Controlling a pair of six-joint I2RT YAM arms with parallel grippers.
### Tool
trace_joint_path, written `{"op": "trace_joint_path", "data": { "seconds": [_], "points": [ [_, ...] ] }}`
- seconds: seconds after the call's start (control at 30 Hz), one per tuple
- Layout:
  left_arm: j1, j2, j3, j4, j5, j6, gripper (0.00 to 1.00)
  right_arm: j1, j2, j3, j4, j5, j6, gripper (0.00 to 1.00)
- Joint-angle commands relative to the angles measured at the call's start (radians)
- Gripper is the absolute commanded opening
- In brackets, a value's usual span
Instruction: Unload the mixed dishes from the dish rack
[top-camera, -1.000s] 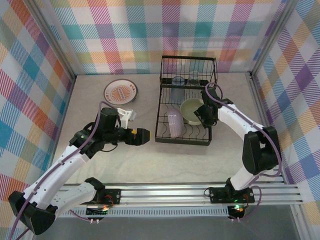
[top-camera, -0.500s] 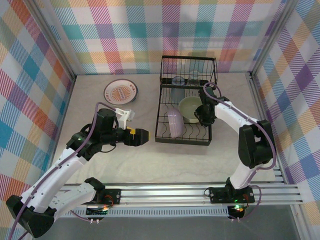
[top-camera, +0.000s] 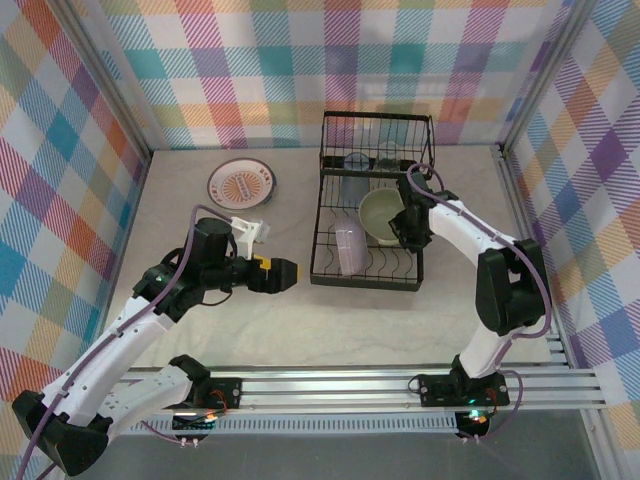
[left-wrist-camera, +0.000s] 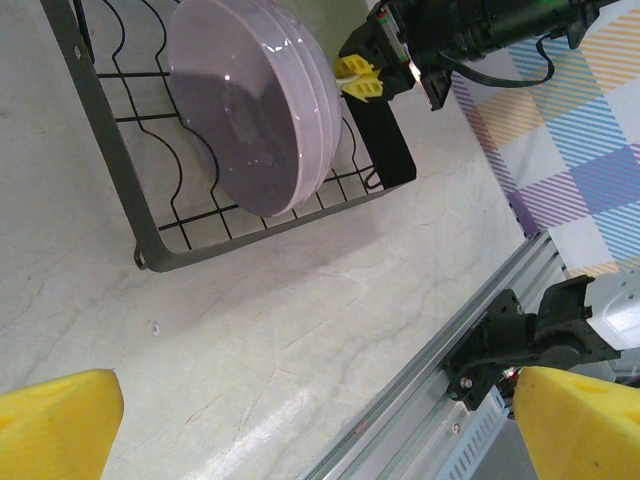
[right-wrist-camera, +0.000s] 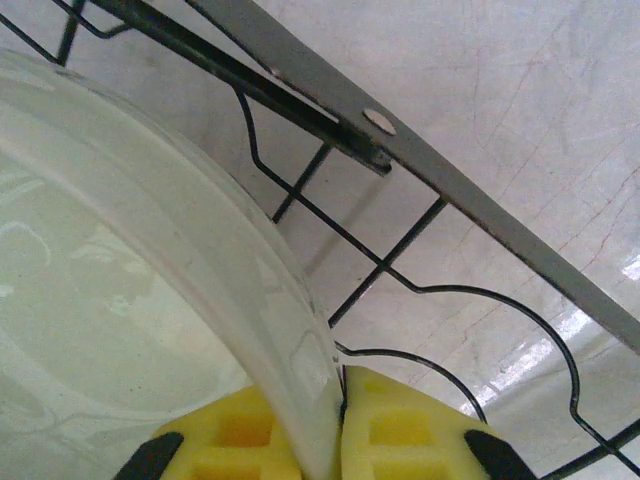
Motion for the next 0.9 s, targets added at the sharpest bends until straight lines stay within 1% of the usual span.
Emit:
{"op": "trace_joint_path", "data": {
  "seconds": [0.0, 0.5, 0.77, 0.87],
  "points": [
    [0.008, -0.016, -0.017, 0.005, 0.020, 0.019, 1.00, -0.014, -0.076, 0.064, 0.032, 0.010, -0.018, 0.03],
    [0.009, -0.008, -0.018, 0.007, 0.018, 0.018, 1.00, -0.043, -0.204, 0.035, 0.014, 0.033, -0.061, 0.00],
    [0.010, -0.007, -0.016, 0.008, 0.015, 0.017, 1.00, -0.046, -0.304, -0.052, 0.013, 0.024, -0.081, 0.00],
    [0.010, -0.005, -0.016, 0.014, 0.034, 0.016, 1.00, -0.049, -0.357, -0.097, 0.006, 0.026, -0.097, 0.00]
  ]
}}
